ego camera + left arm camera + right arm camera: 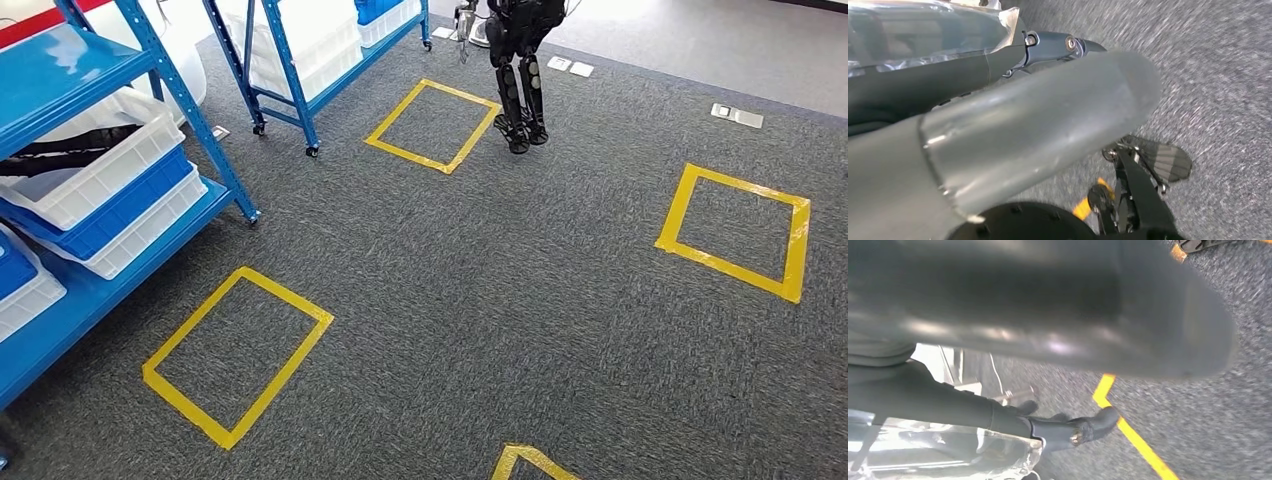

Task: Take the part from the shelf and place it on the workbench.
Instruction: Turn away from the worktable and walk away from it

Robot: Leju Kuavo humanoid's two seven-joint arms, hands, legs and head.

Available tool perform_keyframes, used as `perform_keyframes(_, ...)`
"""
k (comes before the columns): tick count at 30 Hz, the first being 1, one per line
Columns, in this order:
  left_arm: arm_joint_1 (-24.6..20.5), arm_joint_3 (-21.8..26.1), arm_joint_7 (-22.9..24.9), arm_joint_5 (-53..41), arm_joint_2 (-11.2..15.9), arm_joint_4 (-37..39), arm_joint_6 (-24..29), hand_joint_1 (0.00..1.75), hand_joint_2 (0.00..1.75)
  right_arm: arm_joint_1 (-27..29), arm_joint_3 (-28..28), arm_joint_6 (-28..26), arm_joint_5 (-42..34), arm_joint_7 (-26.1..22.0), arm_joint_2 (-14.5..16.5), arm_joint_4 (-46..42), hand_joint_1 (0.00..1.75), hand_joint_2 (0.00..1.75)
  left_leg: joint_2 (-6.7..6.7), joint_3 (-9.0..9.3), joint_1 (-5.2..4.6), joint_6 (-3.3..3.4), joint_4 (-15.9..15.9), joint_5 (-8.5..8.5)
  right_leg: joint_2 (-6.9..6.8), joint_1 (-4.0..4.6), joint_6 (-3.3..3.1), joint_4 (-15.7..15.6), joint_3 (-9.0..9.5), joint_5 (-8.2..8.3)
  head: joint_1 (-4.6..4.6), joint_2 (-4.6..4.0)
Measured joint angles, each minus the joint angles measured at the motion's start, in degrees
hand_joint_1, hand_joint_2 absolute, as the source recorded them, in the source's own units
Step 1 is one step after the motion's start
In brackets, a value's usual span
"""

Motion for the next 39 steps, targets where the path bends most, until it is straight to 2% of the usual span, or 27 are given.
perform_keyframes(2,0.0,0.3,-0.2,0.3,-0.1,0.0,0.1,0.0,0.0,0.1,0.4,0.2,0.4,-0.1,-0.1,0.0,0.0,0.0,1.67,-3.7,0.13,-0.39,7.2,-3.17,-1.15,0.32,-0.53,0.0,0.04,-0.22,-0.2,0.0)
perform_keyframes(3,0.0,0.5,-0.4,0.4,-0.1,0.0,0.1,0.0,0.0,0.1,0.5,0.3,0.4,-0.1,-0.2,0.0,0.0,0.0,1.9,-5.04,0.2,-0.47,9.6,-3.73,-1.74,0.44,-0.66,0.0,0.09,-0.33,-0.19,0.0)
perform_keyframes(4,0.0,0.6,-0.6,0.4,-0.1,0.0,0.1,0.0,0.0,0.1,0.6,0.3,0.4,-0.1,-0.3,0.0,0.0,0.0,2.05,-5.47,0.23,-0.46,10.1,-3.26,-2.29,0.53,-0.79,0.0,0.19,-0.45,-0.2,0.0)
perform_keyframes(5,0.1,0.6,-0.8,0.3,-0.1,0.0,0.1,0.0,0.0,0.1,0.6,0.2,0.3,-0.1,-0.3,0.0,0.0,0.0,2.25,-4.79,0.22,-0.33,8.4,-1.81,-2.8,0.58,-0.85,0.0,0.36,-0.59,-0.21,0.0)
perform_keyframes(6,0.1,0.6,-1.0,0.2,-0.1,0.0,0.0,0.0,0.0,0.1,0.6,0.2,0.1,-0.2,-0.4,0.0,0.0,0.0,2.81,-3.22,0.16,-0.04,5.2,0.17,-3.27,0.64,-0.9,0.0,0.58,-0.74,-0.21,0.0)
perform_keyframes(7,0.0,0.7,-1.1,-0.1,-0.1,0.0,-0.2,0.0,0.0,0.1,0.6,0.1,-0.1,-0.3,-0.3,0.0,0.0,0.0,4.02,-1.38,-0.05,0.31,1.5,1.81,-3.69,0.75,-0.85,0.0,0.8,-0.92,-0.21,0.0)
perform_keyframes(8,-0.1,0.6,-1.2,-0.3,0.0,0.0,-0.4,0.0,0.0,0.1,0.6,0.0,-0.3,-0.3,-0.3,0.0,0.0,0.0,5.1,0.11,-0.34,0.66,-1.5,2.87,-4.13,0.98,-0.67,0.0,0.95,-1.14,-0.19,0.0)
perform_keyframes(10,-0.3,0.6,-1.3,-0.7,0.0,0.0,-0.6,0.0,0.0,0.1,0.6,-0.2,-0.7,-0.5,-0.2,0.0,0.0,0.0,6.2,1.23,-0.98,1.16,-4.2,3.14,-5.1,1.29,-0.24,-0.1,1.16,-1.46,-0.13,0.0)
perform_keyframes(12,-0.2,0.6,-1.4,-0.8,0.0,0.0,-0.8,0.0,0.0,0.1,0.6,-0.3,-0.9,-0.5,-0.2,0.0,0.0,0.0,4.91,1.39,-1.05,1.68,-4.8,3.28,-6.04,1.43,0.29,-0.3,1.45,-1.72,-0.14,0.0)
perform_keyframes(14,-0.1,0.6,-1.4,-0.9,-0.1,0.0,-0.8,0.0,0.0,0.0,0.6,-0.5,-1.0,-0.5,-0.1,0.0,0.0,0.0,3.67,2.09,-0.79,2.33,-5.9,3.78,-4.73,1.45,0.55,1.3,1.06,-2.82,-0.02,0.0)
perform_keyframes(16,-0.2,0.6,-1.4,-1.0,-0.1,0.0,-0.8,0.0,0.0,0.2,0.6,-0.6,-1.0,-0.6,-0.2,0.0,0.0,0.0,2.48,2.5,-0.68,2.82,-6.4,4.09,-1.94,1.22,0.18,7.2,-1.74,-5.54,0.16,0.0)
perform_keyframes(17,-0.3,0.6,-1.4,-1.1,-0.1,0.0,-0.8,0.0,0.0,0.3,0.6,-0.7,-1.1,-0.6,-0.2,0.0,0.0,0.0,1.78,2.49,-0.65,2.97,-6.4,4.11,-1.08,1.11,0.04,10.9,-3.75,-6.92,0.19,0.0)
perform_keyframes(18,-0.3,0.6,-1.4,-1.2,-0.1,0.0,-0.8,0.0,0.0,0.4,0.6,-0.7,-1.1,-0.6,-0.2,0.0,0.0,0.0,1.01,2.51,-0.64,3.02,-6.4,4.09,-0.64,0.98,0.16,13.7,-5.39,-7.64,0.22,0.0)
perform_keyframes(19,-0.3,0.6,-1.4,-1.2,-0.1,0.0,-0.9,0.0,0.0,0.4,0.6,-0.7,-1.1,-0.6,-0.3,0.0,0.0,0.0,0.21,2.54,-0.6,2.97,-6.3,4.06,-0.46,0.87,0.58,14.6,-6.2,-7.42,0.23,0.0)
perform_keyframes(20,-0.2,0.6,-1.4,-1.2,-0.1,0.0,-0.9,0.0,0.0,0.5,0.6,-0.7,-1.1,-0.6,-0.3,0.0,0.0,0.0,-0.59,2.58,-0.53,2.88,-6.3,4.01,-0.35,0.7,1.21,13.4,-6.02,-6.31,0.25,0.0)
perform_keyframes(22,-0.1,0.6,-1.4,-1.3,-0.2,0.0,-0.9,0.0,0.0,0.5,0.6,-0.7,-1.1,-0.6,-0.4,0.0,0.0,0.0,-2.03,2.59,-0.3,2.4,-5.9,3.77,0.61,0.09,2.57,6.7,-3.4,-2.82,0.31,0.0)
perform_keyframes(23,-0.1,0.6,-1.4,-1.3,-0.2,0.0,-0.9,0.0,0.0,0.5,0.6,-0.7,-1.1,-0.6,-0.5,0.0,0.0,0.0,-2.64,2.45,-0.37,2.0,-5.5,3.53,1.3,-0.1,2.74,3.5,-2.16,-1.46,0.42,0.0)
perform_keyframes(25,-0.1,0.6,-1.4,-1.3,-0.2,0.0,-0.9,0.0,0.0,0.4,0.6,-0.7,-1.1,-0.6,-0.5,0.0,0.0,0.0,-3.46,2.17,-0.52,1.26,-5.0,3.2,2.16,-0.09,2.06,0.7,-0.97,-0.45,0.54,0.0)
perform_keyframes(27,0.1,0.6,-1.4,-1.3,-0.1,0.0,-0.9,0.0,0.0,0.1,0.6,-0.8,-1.1,-0.6,-0.4,0.0,0.0,0.0,-3.84,2.06,-0.39,0.87,-4.9,3.15,1.55,0.13,0.96,0.7,-0.68,-0.31,0.48,0.0)
perform_keyframes(29,0.3,0.6,-1.4,-1.3,0.0,0.0,-0.9,0.0,0.0,0.0,0.6,-0.8,-1.1,-0.6,-0.3,0.0,0.0,0.0,-1.95,1.47,-0.23,0.47,-3.4,2.2,0.8,0.12,0.17,0.6,-0.4,-0.19,0.27,0.0)
perform_keyframes(31,0.2,0.6,-1.4,-1.3,0.0,0.0,-0.9,0.0,0.0,0.3,0.6,-0.7,-1.1,-0.6,-0.3,0.0,0.0,0.0,0.86,-1.02,-0.21,0.01,2.0,-0.74,-0.17,0.27,-0.48,0.5,-0.23,-0.26,-0.03,0.0)
perform_keyframes(33,0.1,0.6,-1.4,-1.3,0.0,0.0,-0.9,0.0,0.0,0.4,0.6,-0.8,-1.1,-0.6,-0.3,0.0,0.0,0.0,1.89,-4.62,-0.12,-0.25,8.9,-3.6,-1.34,0.59,-0.89,0.5,-0.17,-0.48,-0.15,0.0)
perform_keyframes(34,0.1,0.6,-1.4,-1.3,0.0,0.0,-0.9,0.0,0.0,0.5,0.5,-0.8,-1.2,-0.6,-0.3,0.0,0.0,0.0,2.04,-5.66,-0.11,-0.23,10.7,-3.81,-1.93,0.72,-1.03,0.5,-0.11,-0.58,-0.15,0.0)
perform_keyframes(35,0.2,0.6,-1.4,-1.3,0.0,0.0,-0.9,0.0,0.0,0.5,0.5,-0.8,-1.2,-0.6,-0.3,0.0,0.0,0.0,2.14,-5.65,-0.13,-0.1,10.3,-2.94,-2.46,0.83,-1.16,0.5,-0.01,-0.7,-0.16,0.0)
perform_keyframes(36,0.2,0.6,-1.4,-1.4,0.0,0.0,-0.9,0.0,0.0,0.4,0.5,-0.8,-1.3,-0.5,-0.3,0.0,0.0,0.0,2.38,-4.52,-0.19,0.19,7.8,-1.19,-2.97,0.93,-1.22,0.5,0.16,-0.82,-0.16,0.0)
perform_keyframes(37,0.2,0.6,-1.4,-1.4,0.0,0.0,-0.9,0.0,0.0,0.4,0.5,-0.8,-1.3,-0.5,-0.3,0.0,0.0,0.0,3.15,-2.61,-0.36,0.67,4.0,0.84,-3.43,1.03,-1.28,0.5,0.36,-0.95,-0.17,0.0)
perform_keyframes(39,0.0,0.5,-1.5,-1.4,0.0,0.0,-1.2,0.0,0.0,0.4,0.5,-0.8,-1.3,-0.6,-0.2,0.0,0.0,0.0,5.19,0.55,-0.99,1.59,-2.3,2.99,-4.29,1.39,-1.05,0.4,0.71,-1.29,-0.13,0.0)
